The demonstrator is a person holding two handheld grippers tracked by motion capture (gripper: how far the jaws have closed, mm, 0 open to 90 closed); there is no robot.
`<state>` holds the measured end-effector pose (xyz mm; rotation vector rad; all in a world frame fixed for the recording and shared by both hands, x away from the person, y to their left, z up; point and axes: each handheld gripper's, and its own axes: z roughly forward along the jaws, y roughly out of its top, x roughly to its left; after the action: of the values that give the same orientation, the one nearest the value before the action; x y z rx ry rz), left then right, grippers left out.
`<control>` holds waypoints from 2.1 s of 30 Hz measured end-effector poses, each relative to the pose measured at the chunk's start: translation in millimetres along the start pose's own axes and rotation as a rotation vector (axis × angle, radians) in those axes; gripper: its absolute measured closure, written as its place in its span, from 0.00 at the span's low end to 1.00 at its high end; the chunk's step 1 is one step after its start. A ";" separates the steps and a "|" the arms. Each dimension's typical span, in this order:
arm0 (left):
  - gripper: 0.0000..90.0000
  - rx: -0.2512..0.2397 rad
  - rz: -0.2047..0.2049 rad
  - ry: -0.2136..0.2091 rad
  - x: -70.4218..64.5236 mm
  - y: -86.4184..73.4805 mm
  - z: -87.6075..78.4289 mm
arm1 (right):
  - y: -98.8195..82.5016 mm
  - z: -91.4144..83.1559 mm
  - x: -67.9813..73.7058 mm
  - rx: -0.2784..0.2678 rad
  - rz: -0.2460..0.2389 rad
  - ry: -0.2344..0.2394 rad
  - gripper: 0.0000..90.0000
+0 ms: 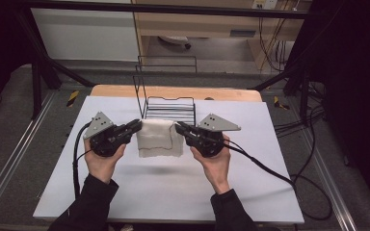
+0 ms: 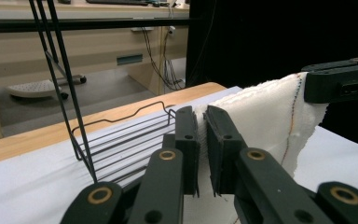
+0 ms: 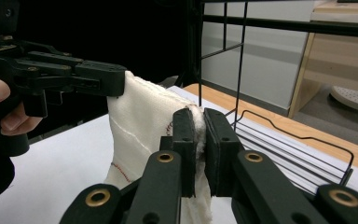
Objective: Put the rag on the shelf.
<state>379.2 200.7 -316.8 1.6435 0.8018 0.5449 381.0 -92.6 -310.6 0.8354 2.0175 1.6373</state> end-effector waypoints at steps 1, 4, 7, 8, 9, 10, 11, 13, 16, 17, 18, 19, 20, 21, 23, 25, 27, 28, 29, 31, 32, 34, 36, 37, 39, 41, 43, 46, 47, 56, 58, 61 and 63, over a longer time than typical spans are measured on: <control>0.92 -0.003 0.001 -0.002 -0.2 1.2 0.5 | 0.9 -0.9 -0.3 -0.002 0.000 -0.002 0.93; 0.92 -0.006 0.006 -0.004 0.0 4.7 2.8 | 3.5 -2.9 -1.0 -0.012 0.000 -0.009 0.93; 0.92 -0.017 0.003 -0.004 0.0 8.1 5.0 | 6.9 -3.8 -2.4 -0.023 -0.003 -0.016 0.93; 0.92 -0.020 0.006 -0.003 0.1 9.4 5.6 | 8.2 -4.0 -2.8 -0.028 -0.003 -0.019 0.93; 0.92 -0.021 0.005 -0.002 0.2 10.8 6.4 | 9.6 -4.1 -3.5 -0.031 -0.007 -0.022 0.93; 0.92 -0.028 0.001 -0.003 0.5 12.3 7.2 | 11.1 -4.3 -4.0 -0.033 -0.008 -0.024 0.93; 0.92 -0.032 0.000 -0.001 0.7 14.0 8.0 | 12.5 -4.5 -4.5 -0.037 -0.012 -0.027 0.93; 0.92 -0.040 -0.001 0.000 0.7 17.9 9.2 | 15.6 -5.0 -5.6 -0.043 -0.016 -0.030 0.93; 0.92 -0.054 0.002 0.001 0.5 23.5 10.5 | 20.5 -6.0 -7.4 -0.058 -0.018 -0.038 0.93; 0.92 -0.059 0.005 0.001 0.5 25.2 10.9 | 22.1 -6.2 -8.0 -0.063 -0.019 -0.041 0.93; 0.93 -0.062 0.003 -0.001 0.5 26.8 11.4 | 23.7 -6.7 -8.7 -0.066 -0.020 -0.041 0.93; 0.93 -0.068 0.002 0.000 0.4 28.3 12.0 | 25.2 -6.9 -9.5 -0.069 -0.019 -0.044 0.93; 0.93 -0.068 0.004 0.000 0.4 29.9 12.5 | 26.6 -7.0 -10.4 -0.072 -0.020 -0.047 0.93; 0.93 -0.072 0.005 0.000 0.2 31.4 13.1 | 28.0 -7.2 -11.0 -0.075 -0.019 -0.049 0.94; 0.93 -0.077 0.006 0.000 0.2 34.0 14.4 | 30.8 -7.6 -12.4 -0.082 -0.023 -0.054 0.94; 0.93 -0.084 0.004 0.001 0.5 36.8 15.7 | 33.9 -8.0 -13.3 -0.085 -0.025 -0.060 0.94; 0.93 -0.089 0.003 0.004 0.7 40.0 17.3 | 37.3 -8.2 -13.9 -0.090 -0.030 -0.065 0.94; 0.93 -0.091 0.006 0.006 0.6 41.8 18.1 | 39.0 -8.3 -14.4 -0.093 -0.035 -0.069 0.94; 0.93 -0.092 0.010 0.006 0.8 43.7 18.6 | 40.7 -8.3 -15.3 -0.097 -0.040 -0.071 0.94; 0.93 -0.101 0.011 0.007 0.9 47.3 19.7 | 44.0 -8.4 -17.1 -0.106 -0.036 -0.075 0.94; 0.93 -0.107 0.014 0.010 0.5 49.6 20.5 | 45.5 -8.4 -18.2 -0.110 -0.038 -0.078 0.94; 0.93 -0.109 0.018 0.014 0.5 52.5 21.6 | 48.4 -7.9 -20.1 -0.116 -0.039 -0.084 0.94; 0.93 -0.117 0.014 0.016 0.7 55.5 23.4 | 51.3 -7.5 -22.0 -0.120 -0.042 -0.089 0.94; 0.93 -0.118 0.015 0.017 1.2 56.9 24.1 | 52.7 -7.4 -22.9 -0.122 -0.046 -0.089 0.94; 0.93 -0.123 0.017 0.019 1.7 59.7 25.5 | 55.6 -7.0 -24.2 -0.123 -0.048 -0.095 0.94; 0.93 -0.130 0.014 0.018 2.7 62.4 26.9 | 58.8 -6.8 -25.6 -0.127 -0.053 -0.098 0.94; 0.93 -0.136 0.015 0.021 3.2 66.0 28.2 | 61.9 -6.6 -26.8 -0.131 -0.059 -0.101 0.94; 0.93 -0.147 0.013 0.024 3.3 71.4 29.5 | 66.9 -6.5 -28.4 -0.138 -0.064 -0.106 0.94; 0.93 -0.147 0.018 0.025 3.7 73.6 29.5 | 68.7 -6.7 -28.9 -0.142 -0.069 -0.107 0.94; 0.93 -0.180 0.033 0.040 4.7 92.2 31.4 | 88.5 -9.0 -31.2 -0.164 -0.092 -0.119 0.94; 0.93 -0.186 0.033 0.042 5.0 95.6 32.2 | 92.6 -9.2 -31.9 -0.170 -0.095 -0.122 0.94; 0.93 -0.191 0.036 0.043 5.6 100.6 33.6 | 97.4 -8.7 -33.6 -0.174 -0.097 -0.128 0.94; 0.93 -0.191 0.041 0.047 6.7 103.6 34.2 | 100.0 -8.2 -34.8 -0.177 -0.098 -0.131 0.94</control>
<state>430.4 173.4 -224.1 1.4786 0.7288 0.6709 420.6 -109.0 -213.5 0.7474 1.7680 1.6336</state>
